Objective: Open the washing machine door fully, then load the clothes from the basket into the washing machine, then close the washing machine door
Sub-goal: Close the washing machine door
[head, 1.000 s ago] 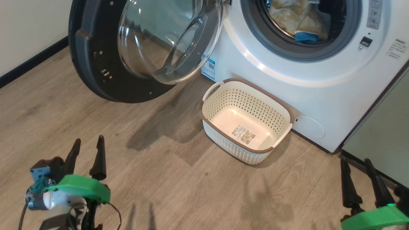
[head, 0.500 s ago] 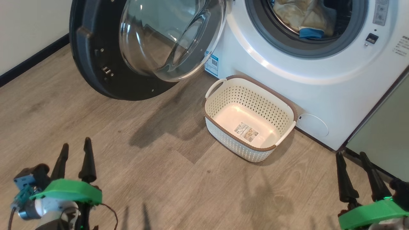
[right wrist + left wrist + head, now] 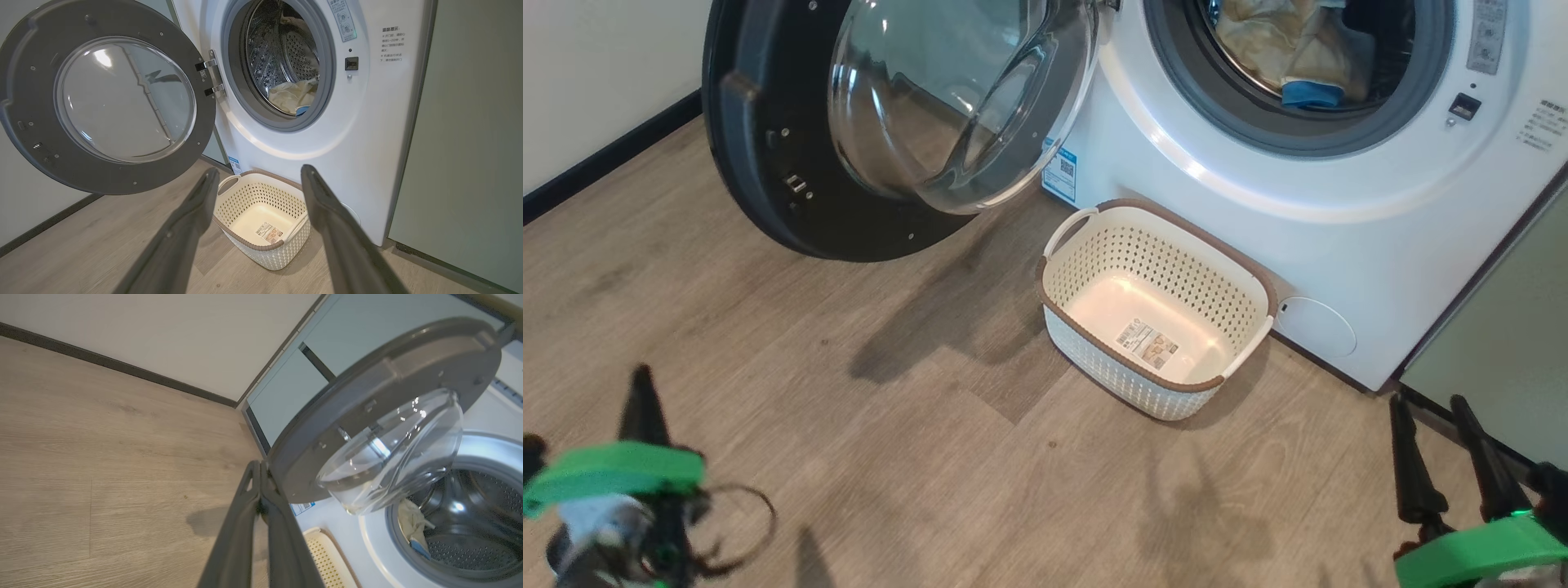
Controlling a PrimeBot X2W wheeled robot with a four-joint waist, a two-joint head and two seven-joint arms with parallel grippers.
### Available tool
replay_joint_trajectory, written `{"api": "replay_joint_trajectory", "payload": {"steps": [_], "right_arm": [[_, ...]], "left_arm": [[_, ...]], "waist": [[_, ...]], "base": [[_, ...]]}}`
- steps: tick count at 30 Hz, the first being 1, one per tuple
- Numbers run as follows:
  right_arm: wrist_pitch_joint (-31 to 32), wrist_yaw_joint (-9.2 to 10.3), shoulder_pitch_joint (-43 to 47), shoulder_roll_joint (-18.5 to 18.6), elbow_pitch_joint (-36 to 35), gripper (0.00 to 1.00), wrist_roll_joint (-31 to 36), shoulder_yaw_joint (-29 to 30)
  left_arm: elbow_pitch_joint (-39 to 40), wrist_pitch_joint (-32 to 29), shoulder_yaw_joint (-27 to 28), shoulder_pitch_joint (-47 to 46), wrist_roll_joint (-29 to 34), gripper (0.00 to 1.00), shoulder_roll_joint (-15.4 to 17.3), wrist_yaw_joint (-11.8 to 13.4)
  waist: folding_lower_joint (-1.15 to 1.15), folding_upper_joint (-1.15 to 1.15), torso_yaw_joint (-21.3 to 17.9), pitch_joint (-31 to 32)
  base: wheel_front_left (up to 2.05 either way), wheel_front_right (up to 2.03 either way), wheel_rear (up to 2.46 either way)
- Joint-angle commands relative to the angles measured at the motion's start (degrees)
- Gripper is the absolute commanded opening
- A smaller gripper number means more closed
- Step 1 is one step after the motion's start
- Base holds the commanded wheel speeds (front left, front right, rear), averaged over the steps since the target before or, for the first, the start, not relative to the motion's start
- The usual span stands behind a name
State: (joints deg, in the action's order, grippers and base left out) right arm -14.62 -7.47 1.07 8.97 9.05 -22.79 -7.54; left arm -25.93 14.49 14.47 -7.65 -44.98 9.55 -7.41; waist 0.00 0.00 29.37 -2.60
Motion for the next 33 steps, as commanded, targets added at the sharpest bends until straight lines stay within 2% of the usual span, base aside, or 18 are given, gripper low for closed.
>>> {"api": "replay_joint_trajectory", "payload": {"steps": [1, 6, 7, 11, 15, 20, 21, 29, 33], "right_arm": [[-0.4, -0.02, -0.4, 1.4, -1.9, 1.00, -0.1, -0.2], [-0.4, -0.02, 0.2, 1.7, -2.4, 1.00, 0.1, -0.5], [-0.4, -0.02, 0.2, 1.7, -2.4, 1.00, 0.1, -0.5], [-0.4, -0.02, -0.3, 2.7, -2.4, 1.00, 0.1, -1.4], [-0.4, -0.02, -1.1, 3.8, -2.3, 1.00, -0.1, -1.9], [-0.4, -0.02, -2.3, 5.1, -2.3, 1.00, -0.4, -2.6], [-0.4, -0.02, -2.7, 5.4, -2.4, 1.00, -0.4, -2.9], [-0.4, -0.02, -3.6, 7.0, -2.6, 1.00, -0.5, -3.6], [-0.4, -0.02, -4.6, 8.1, -2.6, 1.00, -0.6, -4.1]], "left_arm": [[-0.2, 0.5, 1.2, -5.0, -5.4, 0.00, 4.1, -0.1], [-5.5, -1.6, 2.2, -10.1, -21.5, 0.00, 8.4, -0.1], [-5.5, -1.6, 2.2, -10.1, -21.5, 0.00, 8.4, -0.1], [-11.2, -5.9, 5.8, -15.3, -31.7, 0.00, 12.0, -0.1], [-16.6, -10.1, 8.4, -21.4, -37.3, 0.00, 15.6, -0.1], [-24.0, -13.8, 10.0, -29.7, -40.3, 0.00, 20.7, -0.1], [-26.6, -14.6, 9.9, -32.6, -40.3, 0.00, 22.5, 0.0], [-33.5, -18.7, 9.9, -42.5, -41.5, 0.00, 27.4, 1.4], [-35.2, -22.1, 7.9, -46.2, -40.4, 0.00, 29.6, 1.5]], "waist": [[0.00, 0.00, 0.0, 0.1], [0.00, 0.00, -1.1, -0.5], [0.00, 0.00, -1.1, -0.5], [0.00, 0.00, -2.3, -1.6], [0.00, 0.00, -3.4, -2.7], [0.00, 0.00, -4.8, -4.3], [0.00, 0.00, -5.3, -5.0], [0.00, 0.00, -6.7, -7.6], [0.00, 0.00, -7.7, -8.8]], "base": [[0.00, 0.00, 0.00], [0.00, 0.00, 0.00], [0.00, 0.00, 0.00], [0.00, 0.00, 0.00], [0.00, 0.00, 0.00], [0.00, 0.00, 0.00], [0.00, 0.00, 0.00], [0.00, 0.00, 0.00], [0.00, 0.00, 0.00]]}}
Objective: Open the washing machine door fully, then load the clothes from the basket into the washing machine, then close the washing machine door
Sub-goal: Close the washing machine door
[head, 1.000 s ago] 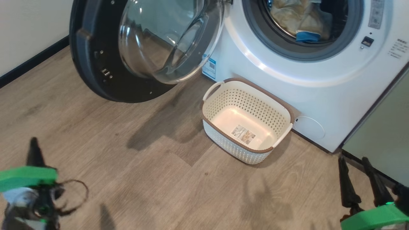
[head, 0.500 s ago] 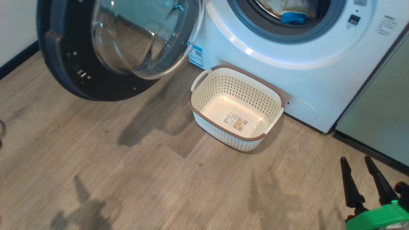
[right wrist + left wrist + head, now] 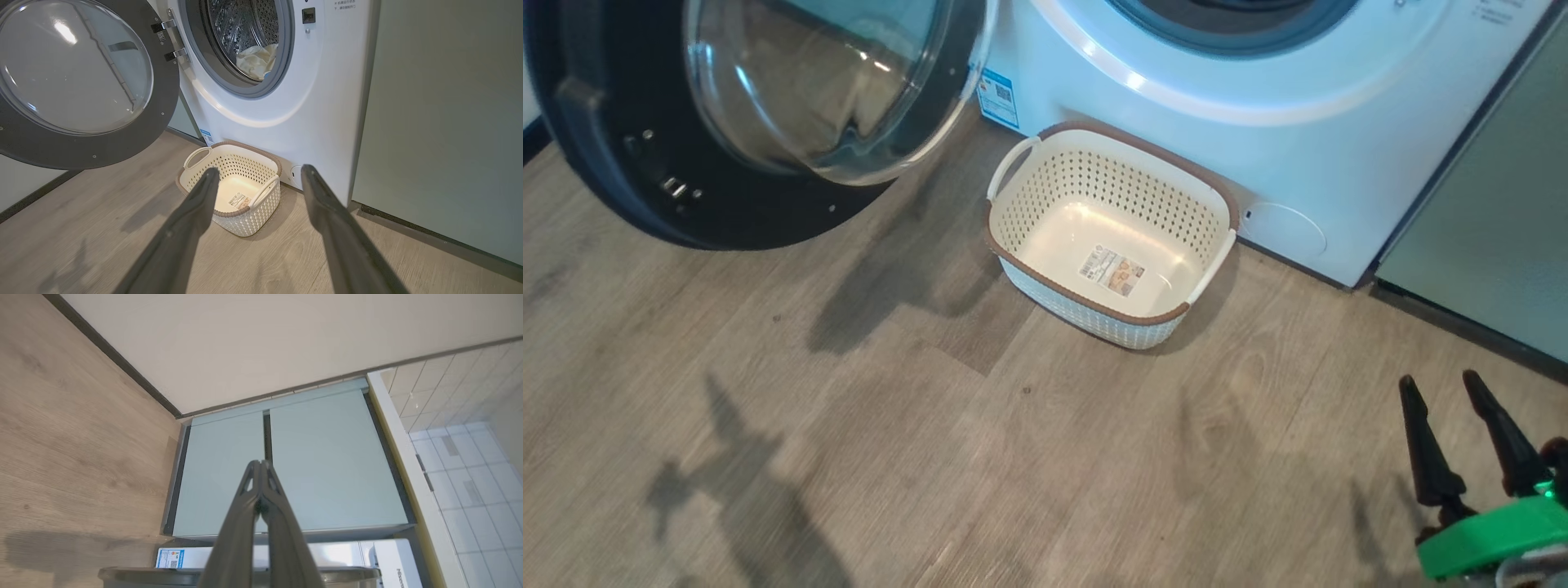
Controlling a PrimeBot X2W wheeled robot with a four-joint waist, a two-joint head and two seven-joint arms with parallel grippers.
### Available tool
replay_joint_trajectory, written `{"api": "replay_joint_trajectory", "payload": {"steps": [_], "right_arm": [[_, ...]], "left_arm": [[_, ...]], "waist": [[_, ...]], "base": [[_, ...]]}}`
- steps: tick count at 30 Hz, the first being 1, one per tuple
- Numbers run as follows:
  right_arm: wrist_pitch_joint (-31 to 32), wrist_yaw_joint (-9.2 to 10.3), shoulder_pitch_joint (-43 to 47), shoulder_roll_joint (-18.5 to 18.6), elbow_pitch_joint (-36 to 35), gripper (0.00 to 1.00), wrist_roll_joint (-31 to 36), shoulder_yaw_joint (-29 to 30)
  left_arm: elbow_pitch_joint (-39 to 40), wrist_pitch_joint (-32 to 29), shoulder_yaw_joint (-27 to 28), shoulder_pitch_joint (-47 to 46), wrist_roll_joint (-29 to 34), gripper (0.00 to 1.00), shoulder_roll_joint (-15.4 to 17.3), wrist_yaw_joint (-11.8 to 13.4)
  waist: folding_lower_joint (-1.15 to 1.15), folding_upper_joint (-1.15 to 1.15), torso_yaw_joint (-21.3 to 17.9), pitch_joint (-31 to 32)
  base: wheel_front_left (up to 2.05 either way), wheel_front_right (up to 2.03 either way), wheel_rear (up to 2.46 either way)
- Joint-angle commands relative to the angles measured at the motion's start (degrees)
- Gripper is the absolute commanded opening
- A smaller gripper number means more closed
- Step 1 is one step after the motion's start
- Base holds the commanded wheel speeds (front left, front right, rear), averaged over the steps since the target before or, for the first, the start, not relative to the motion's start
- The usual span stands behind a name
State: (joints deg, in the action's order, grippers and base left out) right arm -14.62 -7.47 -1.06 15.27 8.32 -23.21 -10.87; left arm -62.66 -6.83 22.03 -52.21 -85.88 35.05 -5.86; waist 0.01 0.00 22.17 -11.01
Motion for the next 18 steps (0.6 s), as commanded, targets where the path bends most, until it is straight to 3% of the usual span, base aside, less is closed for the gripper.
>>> {"api": "replay_joint_trajectory", "payload": {"steps": [1, 6, 18], "right_arm": [[-0.4, -0.02, -2.6, 2.0, -1.9, 1.00, -0.3, -0.9], [-0.4, -0.02, -3.0, 2.8, -2.1, 1.00, -0.3, -1.2], [-0.4, -0.02, -4.2, 5.4, -2.7, 1.00, -0.4, -1.9]], "left_arm": [[1.2, -2.4, -0.4, -2.5, 0.7, 0.00, 4.5, 0.0], [0.2, -8.8, -3.6, -5.2, 2.3, 0.00, 6.3, -0.2], [-0.4, -15.8, -8.1, -9.4, 5.1, 0.00, 7.5, 0.3]], "waist": [[-0.01, 0.00, -0.7, -0.7], [-0.01, 0.00, -1.6, -1.7], [-0.01, 0.00, -3.7, -6.2]], "base": [[0.00, 0.00, 0.00], [0.00, 0.00, 0.00], [0.00, 0.00, 0.00]]}}
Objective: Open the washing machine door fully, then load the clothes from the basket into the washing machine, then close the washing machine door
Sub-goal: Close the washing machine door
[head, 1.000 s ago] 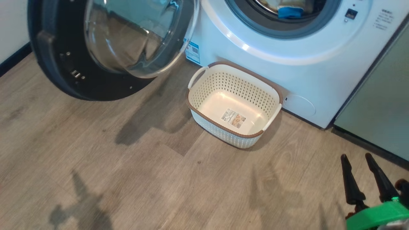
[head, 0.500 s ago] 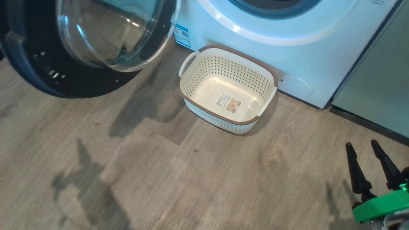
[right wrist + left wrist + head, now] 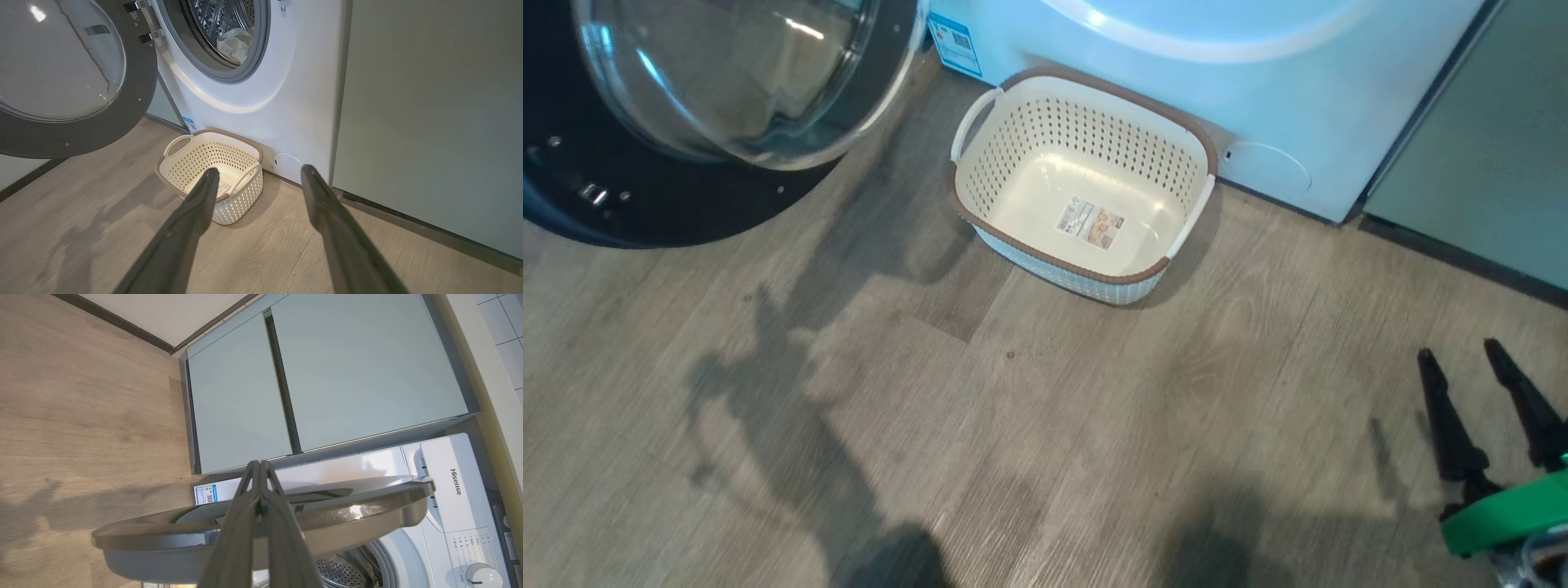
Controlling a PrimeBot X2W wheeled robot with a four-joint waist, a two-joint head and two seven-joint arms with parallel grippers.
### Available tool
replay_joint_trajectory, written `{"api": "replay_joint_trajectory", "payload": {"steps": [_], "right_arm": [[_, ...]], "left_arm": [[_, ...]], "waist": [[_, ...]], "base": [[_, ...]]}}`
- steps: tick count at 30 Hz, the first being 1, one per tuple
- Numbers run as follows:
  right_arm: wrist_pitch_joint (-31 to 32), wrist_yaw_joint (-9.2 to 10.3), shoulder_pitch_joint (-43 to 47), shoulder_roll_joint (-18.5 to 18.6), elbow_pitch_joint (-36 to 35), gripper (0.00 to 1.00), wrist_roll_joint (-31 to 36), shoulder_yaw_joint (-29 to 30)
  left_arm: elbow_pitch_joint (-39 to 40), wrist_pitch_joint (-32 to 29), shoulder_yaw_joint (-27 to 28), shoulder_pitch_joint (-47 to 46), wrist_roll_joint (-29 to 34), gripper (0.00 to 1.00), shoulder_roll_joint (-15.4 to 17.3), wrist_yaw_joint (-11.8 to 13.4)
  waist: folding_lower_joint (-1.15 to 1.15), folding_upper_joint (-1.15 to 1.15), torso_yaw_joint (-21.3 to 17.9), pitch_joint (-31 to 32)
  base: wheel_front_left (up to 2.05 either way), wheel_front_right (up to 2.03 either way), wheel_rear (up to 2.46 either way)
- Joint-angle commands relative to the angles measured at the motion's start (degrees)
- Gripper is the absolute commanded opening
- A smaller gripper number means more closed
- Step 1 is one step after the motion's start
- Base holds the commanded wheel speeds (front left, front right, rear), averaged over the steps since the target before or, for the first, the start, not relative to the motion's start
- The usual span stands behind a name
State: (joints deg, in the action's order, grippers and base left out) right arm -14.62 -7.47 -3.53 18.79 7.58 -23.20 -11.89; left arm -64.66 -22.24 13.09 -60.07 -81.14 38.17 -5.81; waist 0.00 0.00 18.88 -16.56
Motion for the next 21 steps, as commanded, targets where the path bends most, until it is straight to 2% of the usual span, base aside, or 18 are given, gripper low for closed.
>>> {"api": "replay_joint_trajectory", "payload": {"steps": [1, 14, 21], "right_arm": [[-0.4, -0.02, -1.9, 2.1, -2.0, 1.00, -0.4, -0.9], [-0.4, -0.02, -2.6, 3.1, -2.5, 1.00, -0.5, -0.3], [-0.4, -0.02, -2.6, 2.9, -2.3, 1.00, -0.4, 0.0]], "left_arm": [[1.5, -0.3, 0.9, -1.8, 0.4, 0.00, 4.4, 0.3], [0.5, -0.5, -0.3, -2.6, 1.7, 0.00, 5.3, 0.1], [0.2, -2.1, -2.4, -3.4, 2.9, 0.00, 3.6, -0.3]], "waist": [[0.00, 0.00, -0.6, -1.0], [0.00, 0.00, -2.5, -3.4], [0.00, 0.00, -2.0, -3.2]], "base": [[0.00, 0.00, 0.00], [0.00, 0.00, 0.00], [0.00, 0.00, 0.00]]}}
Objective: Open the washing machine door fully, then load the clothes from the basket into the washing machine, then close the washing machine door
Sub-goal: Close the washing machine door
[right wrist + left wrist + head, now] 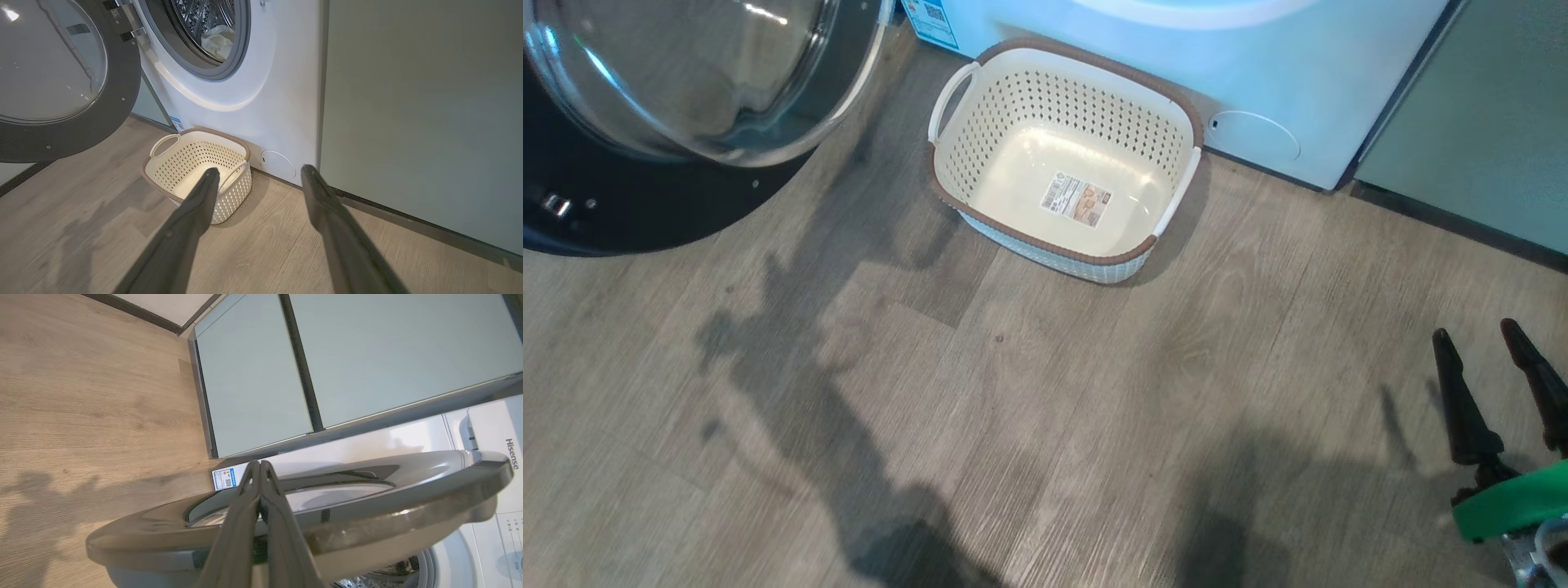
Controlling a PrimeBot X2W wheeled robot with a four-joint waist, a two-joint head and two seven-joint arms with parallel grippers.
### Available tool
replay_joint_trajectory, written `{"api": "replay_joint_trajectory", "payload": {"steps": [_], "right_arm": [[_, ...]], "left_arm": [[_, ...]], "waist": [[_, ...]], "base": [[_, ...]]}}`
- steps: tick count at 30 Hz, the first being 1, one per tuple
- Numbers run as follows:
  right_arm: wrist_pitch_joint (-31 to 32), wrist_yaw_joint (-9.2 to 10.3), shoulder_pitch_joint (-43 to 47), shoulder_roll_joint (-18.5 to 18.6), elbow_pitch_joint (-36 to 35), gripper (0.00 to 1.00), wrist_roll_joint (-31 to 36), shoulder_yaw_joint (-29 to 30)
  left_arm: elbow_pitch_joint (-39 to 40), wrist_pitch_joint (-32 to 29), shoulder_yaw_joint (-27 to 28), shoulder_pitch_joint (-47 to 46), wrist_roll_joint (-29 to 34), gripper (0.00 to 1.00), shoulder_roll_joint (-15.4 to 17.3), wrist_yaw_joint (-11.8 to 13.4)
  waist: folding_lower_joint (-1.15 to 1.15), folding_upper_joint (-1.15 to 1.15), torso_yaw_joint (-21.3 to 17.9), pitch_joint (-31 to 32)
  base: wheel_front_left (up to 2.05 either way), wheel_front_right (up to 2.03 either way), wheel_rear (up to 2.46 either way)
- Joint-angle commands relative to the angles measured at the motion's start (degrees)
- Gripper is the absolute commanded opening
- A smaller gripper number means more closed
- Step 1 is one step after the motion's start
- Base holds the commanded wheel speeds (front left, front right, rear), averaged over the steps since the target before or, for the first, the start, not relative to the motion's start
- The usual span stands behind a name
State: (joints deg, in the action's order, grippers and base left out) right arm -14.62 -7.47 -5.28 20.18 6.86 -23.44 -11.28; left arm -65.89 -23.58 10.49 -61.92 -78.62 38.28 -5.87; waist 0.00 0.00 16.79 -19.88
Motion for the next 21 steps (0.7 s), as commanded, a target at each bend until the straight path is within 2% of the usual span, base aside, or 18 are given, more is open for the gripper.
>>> {"api": "replay_joint_trajectory", "payload": {"steps": [1, 12, 21], "right_arm": [[-0.4, -0.02, -0.9, 1.4, -1.5, 1.00, -0.2, -0.7], [-0.4, -0.02, 0.0, -0.1, -0.7, 1.00, -0.1, -0.4], [-0.4, -0.02, 0.5, -1.6, -0.4, 1.00, -0.1, -0.5]], "left_arm": [[1.4, -1.2, -0.1, -1.6, 0.6, 0.00, 3.1, -0.3], [3.3, -5.7, -3.9, -0.7, 2.0, 0.00, -0.3, -1.4], [7.5, -9.9, -6.5, 0.3, 1.2, 0.00, -4.3, -1.6]], "waist": [[0.00, 0.00, 0.1, 0.4], [0.00, 0.00, 0.6, 3.9], [0.00, 0.00, 1.0, 6.3]], "base": [[0.00, 0.00, 0.00], [0.00, 0.00, 0.00], [0.00, 0.00, 0.00]]}}
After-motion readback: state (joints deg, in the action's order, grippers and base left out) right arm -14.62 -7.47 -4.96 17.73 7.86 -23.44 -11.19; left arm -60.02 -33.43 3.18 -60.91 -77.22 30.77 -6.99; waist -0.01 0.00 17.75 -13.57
